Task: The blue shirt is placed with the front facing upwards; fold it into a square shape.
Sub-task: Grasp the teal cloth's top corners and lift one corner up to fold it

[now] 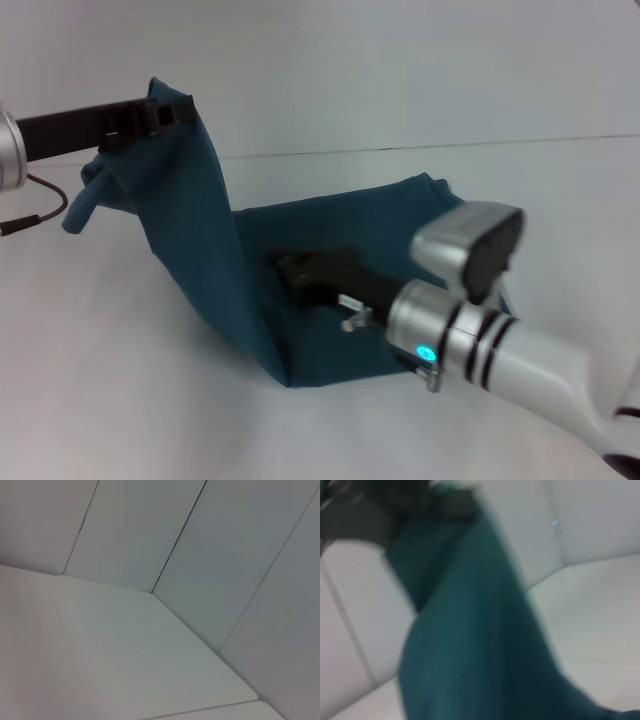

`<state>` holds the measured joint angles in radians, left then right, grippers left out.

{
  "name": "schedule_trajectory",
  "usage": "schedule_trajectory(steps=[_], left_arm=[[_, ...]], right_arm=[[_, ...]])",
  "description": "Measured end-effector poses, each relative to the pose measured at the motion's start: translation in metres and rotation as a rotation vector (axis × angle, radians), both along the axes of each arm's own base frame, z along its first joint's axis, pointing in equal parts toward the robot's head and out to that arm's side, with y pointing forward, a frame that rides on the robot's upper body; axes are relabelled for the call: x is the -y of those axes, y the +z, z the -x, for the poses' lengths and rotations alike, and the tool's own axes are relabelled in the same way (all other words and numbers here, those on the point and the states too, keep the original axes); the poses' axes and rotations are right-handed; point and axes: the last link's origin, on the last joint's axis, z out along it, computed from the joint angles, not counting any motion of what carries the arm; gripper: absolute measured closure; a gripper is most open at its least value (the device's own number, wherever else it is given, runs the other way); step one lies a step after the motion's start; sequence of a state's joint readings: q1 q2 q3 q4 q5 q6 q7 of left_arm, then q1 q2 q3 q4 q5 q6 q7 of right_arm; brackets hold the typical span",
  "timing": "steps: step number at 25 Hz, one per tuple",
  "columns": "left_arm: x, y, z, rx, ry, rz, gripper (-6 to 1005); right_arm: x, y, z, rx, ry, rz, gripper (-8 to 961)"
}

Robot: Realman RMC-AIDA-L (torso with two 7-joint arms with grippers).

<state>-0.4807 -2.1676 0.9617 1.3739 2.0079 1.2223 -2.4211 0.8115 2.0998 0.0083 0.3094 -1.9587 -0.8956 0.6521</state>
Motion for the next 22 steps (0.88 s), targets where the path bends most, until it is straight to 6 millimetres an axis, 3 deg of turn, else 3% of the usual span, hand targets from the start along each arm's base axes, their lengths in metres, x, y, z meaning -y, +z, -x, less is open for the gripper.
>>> schedule_trajectory(steps=[3,6,14,22], left_arm=[[0.001,0.002,0.001,0.0,0.001,-0.003,996],[0.001,0.003,0.001,0.002,-0.002,-0.005,996],[0.002,0.002,-0.006,0.018,-0.031,0.003,996],[0.002,0.001,-0.008,0.014,-0.039,0.008,996]], right_arm=[[0.004,0.005,-0.013,-0.013,-0.035,-0.022,928],[0.008,0.001,-0.014,0.005,-0.024,-0.003,928],[0.012,-0.029,0.023,0.11,0.084,0.143,929],[0.013,-0.044,0.056,0.154,0.167,0.214,928]])
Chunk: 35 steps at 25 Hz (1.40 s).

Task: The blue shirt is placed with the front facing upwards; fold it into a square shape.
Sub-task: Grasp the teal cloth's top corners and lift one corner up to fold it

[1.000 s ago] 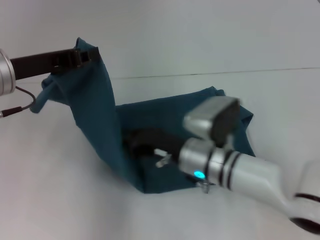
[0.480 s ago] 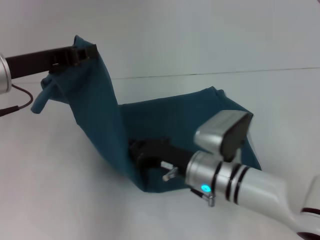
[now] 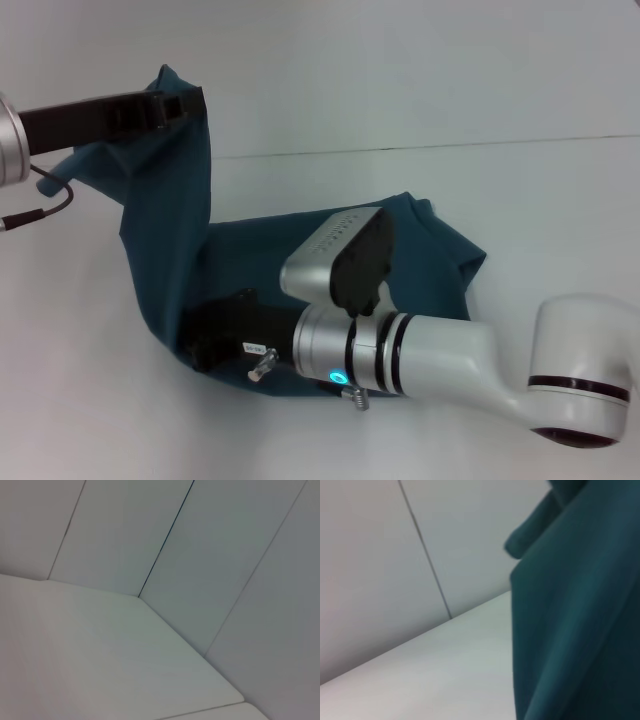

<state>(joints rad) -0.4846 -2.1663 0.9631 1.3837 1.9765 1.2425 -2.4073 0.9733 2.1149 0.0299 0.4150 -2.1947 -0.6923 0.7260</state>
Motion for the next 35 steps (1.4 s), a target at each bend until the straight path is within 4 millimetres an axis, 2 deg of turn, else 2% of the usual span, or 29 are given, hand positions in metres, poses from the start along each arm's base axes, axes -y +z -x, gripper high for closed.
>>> schedule_trajectory(steps=[4,6,8,14,16,18,22,28,35], left_arm=[[0.0,-0.001,0.0,0.002,-0.004,0.002,996],[0.0,-0.002,0.0,0.001,-0.006,0.003,996],[0.0,-0.001,0.0,0.001,-0.007,0.002,996],[0.002,0.003,0.004,0.003,-0.001,-0.003,996],[0.003,0.003,0.004,0.004,-0.002,-0.001,995],[0.004,0.003,0.004,0.005,-0.004,0.001,995],[0.004,0.002,-0.003,0.02,-0.026,0.012,994],[0.005,0.002,-0.01,0.035,-0.055,0.022,993],[0.006,0.003,-0.015,0.042,-0.078,0.024,991]], right_arm=[[0.004,-0.004,0.008,-0.006,0.029,0.015,928],[0.006,-0.002,0.006,-0.026,0.017,0.005,928],[0.006,0.004,-0.005,-0.054,-0.019,-0.022,928],[0.008,0.038,-0.055,-0.199,-0.152,-0.157,928],[0.008,0.045,-0.066,-0.215,-0.186,-0.191,928],[0.006,0.046,-0.069,-0.211,-0.199,-0.196,928],[0.005,0.035,-0.06,-0.16,-0.181,-0.156,928],[0.008,0.011,-0.029,-0.067,-0.098,-0.063,928],[0.009,-0.005,-0.005,0.02,-0.027,-0.004,928]])
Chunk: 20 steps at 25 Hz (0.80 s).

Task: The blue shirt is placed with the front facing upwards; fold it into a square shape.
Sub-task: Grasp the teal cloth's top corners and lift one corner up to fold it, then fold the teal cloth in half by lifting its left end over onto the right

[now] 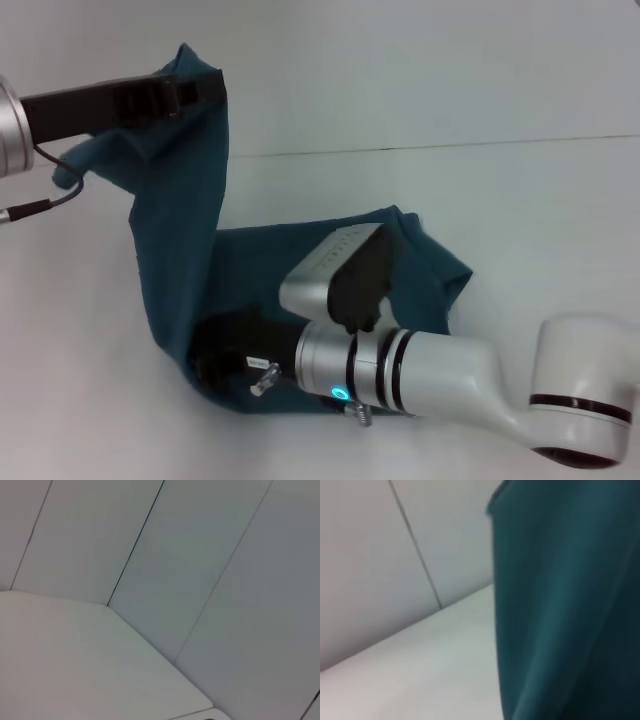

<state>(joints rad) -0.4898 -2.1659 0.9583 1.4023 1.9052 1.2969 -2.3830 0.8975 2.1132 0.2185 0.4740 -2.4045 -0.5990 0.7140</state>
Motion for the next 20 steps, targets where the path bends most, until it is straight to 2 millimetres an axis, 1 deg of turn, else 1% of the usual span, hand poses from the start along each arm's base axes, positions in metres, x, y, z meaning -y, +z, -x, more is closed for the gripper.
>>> schedule_trajectory(steps=[2,4,5,6,7,9,11,12,15,20], left_arm=[[0.0,-0.001,0.0,0.0,-0.001,0.002,991],[0.0,-0.001,0.001,-0.002,-0.002,0.002,990],[0.0,-0.002,0.001,-0.003,-0.002,0.003,990],[0.0,-0.002,0.001,-0.004,-0.003,0.002,990],[0.0,-0.002,0.001,-0.004,-0.003,0.002,989],[0.0,-0.001,0.002,-0.004,0.0,0.001,989],[0.0,-0.001,0.004,-0.003,0.003,0.0,989],[0.0,-0.001,0.004,-0.004,0.003,0.0,988],[0.001,-0.004,0.005,-0.006,0.002,0.008,988],[0.001,-0.016,0.006,-0.008,0.001,0.046,986]], right_arm=[[0.0,-0.001,0.003,-0.003,0.006,0.002,927],[-0.001,0.001,0.002,-0.009,-0.003,-0.006,927],[-0.002,0.003,-0.001,-0.015,-0.013,-0.013,927],[-0.002,0.007,-0.008,-0.031,-0.034,-0.028,927],[-0.002,0.007,-0.008,-0.031,-0.034,-0.028,927],[-0.002,0.014,-0.019,-0.061,-0.059,-0.051,927],[-0.002,0.025,-0.037,-0.106,-0.101,-0.096,927],[-0.003,0.033,-0.049,-0.132,-0.127,-0.132,927],[-0.008,0.06,-0.075,-0.208,-0.184,-0.235,927],[-0.015,0.106,-0.109,-0.311,-0.243,-0.419,927]])
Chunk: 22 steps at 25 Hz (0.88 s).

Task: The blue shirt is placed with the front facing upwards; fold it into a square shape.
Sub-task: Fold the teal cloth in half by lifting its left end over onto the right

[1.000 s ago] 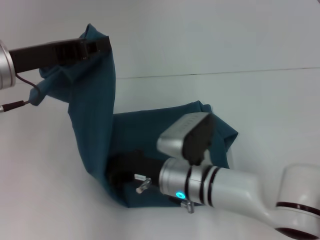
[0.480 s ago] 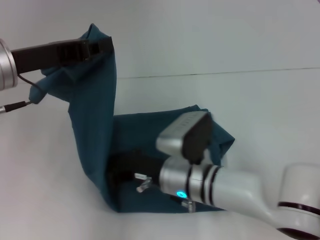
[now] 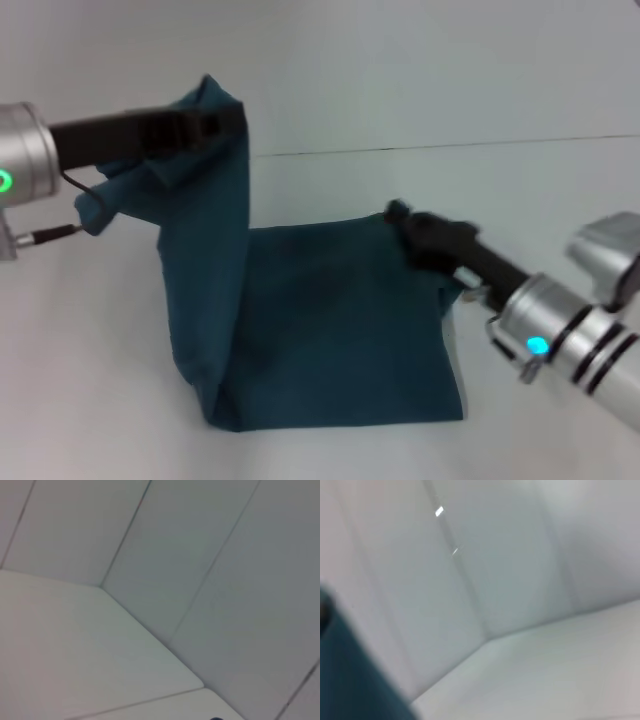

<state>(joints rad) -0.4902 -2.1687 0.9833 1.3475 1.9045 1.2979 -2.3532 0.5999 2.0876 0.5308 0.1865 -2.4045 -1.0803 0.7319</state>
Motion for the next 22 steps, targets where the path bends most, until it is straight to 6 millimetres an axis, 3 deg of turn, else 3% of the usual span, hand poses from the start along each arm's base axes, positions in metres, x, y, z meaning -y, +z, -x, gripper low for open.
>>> schedule_trajectory(steps=[8,19,22], left_arm=[[-0.003,-0.039,-0.006,0.018,-0.024,0.097,984],[-0.012,-0.101,-0.019,0.015,-0.046,0.188,982],[-0.016,-0.128,-0.023,-0.003,-0.045,0.217,981]], right_arm=[[-0.007,0.039,-0.034,-0.018,-0.098,-0.137,927],[-0.006,0.051,-0.048,0.001,-0.133,-0.175,927],[-0.006,0.051,-0.049,0.002,-0.137,-0.176,927]])
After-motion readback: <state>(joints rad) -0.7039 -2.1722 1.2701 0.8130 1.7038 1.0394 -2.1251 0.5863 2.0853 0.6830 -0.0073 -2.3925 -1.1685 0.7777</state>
